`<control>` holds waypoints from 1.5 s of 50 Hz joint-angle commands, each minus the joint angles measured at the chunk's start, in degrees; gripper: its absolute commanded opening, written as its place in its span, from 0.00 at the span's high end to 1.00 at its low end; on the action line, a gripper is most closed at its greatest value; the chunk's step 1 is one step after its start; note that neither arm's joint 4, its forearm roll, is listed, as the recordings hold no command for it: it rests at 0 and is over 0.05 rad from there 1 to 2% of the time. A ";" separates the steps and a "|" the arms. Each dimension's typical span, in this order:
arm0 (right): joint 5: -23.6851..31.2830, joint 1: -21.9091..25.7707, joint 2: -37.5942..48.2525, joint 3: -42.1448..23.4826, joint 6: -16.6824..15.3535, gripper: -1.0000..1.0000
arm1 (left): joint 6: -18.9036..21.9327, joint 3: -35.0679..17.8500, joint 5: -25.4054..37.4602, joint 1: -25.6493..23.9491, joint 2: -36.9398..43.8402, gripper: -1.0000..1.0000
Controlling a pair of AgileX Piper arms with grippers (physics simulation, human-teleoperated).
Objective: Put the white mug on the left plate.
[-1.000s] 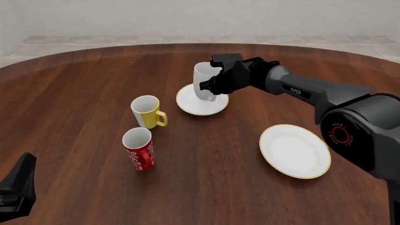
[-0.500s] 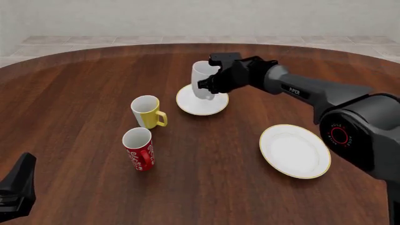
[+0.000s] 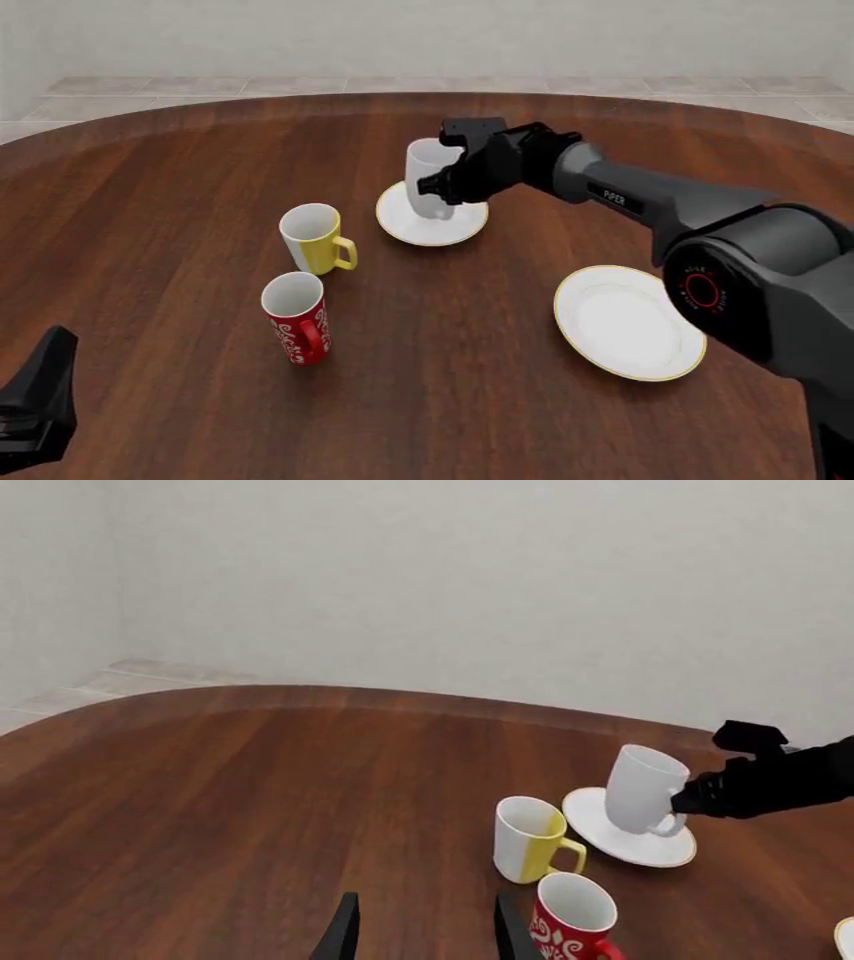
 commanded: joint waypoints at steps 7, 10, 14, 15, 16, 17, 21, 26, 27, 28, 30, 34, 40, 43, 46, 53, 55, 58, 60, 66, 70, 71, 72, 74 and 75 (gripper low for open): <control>1.10 -0.35 1.07 -1.32 -0.70 1.00 | 0.12 -0.01 0.05 0.01 0.00 0.00; 1.23 -0.28 1.49 -1.58 -0.53 1.00 | 0.08 0.00 0.03 0.04 0.00 0.00; 1.26 -0.03 1.80 -1.60 -0.08 1.00 | 0.09 0.02 0.03 0.06 0.00 0.00; 1.30 0.00 1.92 -1.71 0.01 1.00 | 0.06 0.02 0.03 0.07 0.00 0.00; 1.35 0.23 2.11 -1.79 0.31 1.00 | 0.02 0.03 0.03 0.07 0.00 0.00; 1.38 0.36 2.27 -1.84 0.61 1.00 | 0.07 0.04 0.03 0.06 0.00 0.00; 1.59 0.38 3.09 -2.13 1.41 1.00 | 0.08 0.06 0.07 0.04 0.00 0.00; 2.09 0.28 3.74 -2.58 1.03 1.00 | 0.08 0.03 0.11 0.03 0.00 0.00; 2.16 0.26 3.80 -2.61 1.14 1.00 | 0.08 0.01 0.13 0.05 0.00 0.00; 2.21 0.28 3.84 -2.64 1.20 1.00 | 0.09 0.01 0.14 0.07 0.00 0.00; 2.28 0.29 3.90 -2.69 1.32 1.00 | 0.08 -0.01 0.14 0.05 0.00 0.00; 2.39 0.25 4.04 -2.70 1.07 1.00 | 0.14 -0.02 0.19 0.08 0.01 0.00; 2.51 0.03 4.13 -2.64 0.87 1.00 | 0.14 -0.02 0.20 0.04 0.00 0.00; 2.59 -0.11 4.22 -2.72 0.76 1.00 | 0.15 -0.02 0.20 0.02 0.00 0.00; 2.61 -0.01 4.24 -2.61 0.88 1.00 | 0.12 -0.02 0.19 0.05 0.00 0.00; 3.05 0.03 4.59 -3.16 1.01 1.00 | 0.10 -0.01 0.19 0.08 0.00 0.00; 3.11 0.11 4.61 -3.16 1.24 1.00 | 0.07 0.00 0.18 0.09 0.00 0.00; 3.11 0.13 4.50 -3.04 1.35 1.00 | 0.00 -0.01 0.18 0.07 0.01 0.00; 3.15 -0.29 4.51 -3.16 1.06 1.00 | 0.04 0.02 0.19 0.04 0.01 0.00; 2.58 -0.05 4.09 -2.35 0.98 1.00 | 0.03 0.03 0.16 0.03 0.01 0.00; 2.46 0.20 4.07 -2.02 0.88 0.00 | 0.01 0.06 0.14 0.06 0.00 0.00; 2.44 0.33 4.01 -1.94 1.00 0.00 | 0.03 0.07 0.13 0.04 0.00 0.00; 2.51 0.26 4.03 -2.00 0.93 0.00 | 0.06 0.07 0.10 0.02 0.00 0.00; 2.51 0.25 4.01 -2.00 0.88 0.00 | 0.05 0.08 0.10 0.03 0.00 0.00; 2.49 0.29 3.98 -1.95 0.99 0.00 | 0.03 0.09 0.11 0.04 0.01 0.00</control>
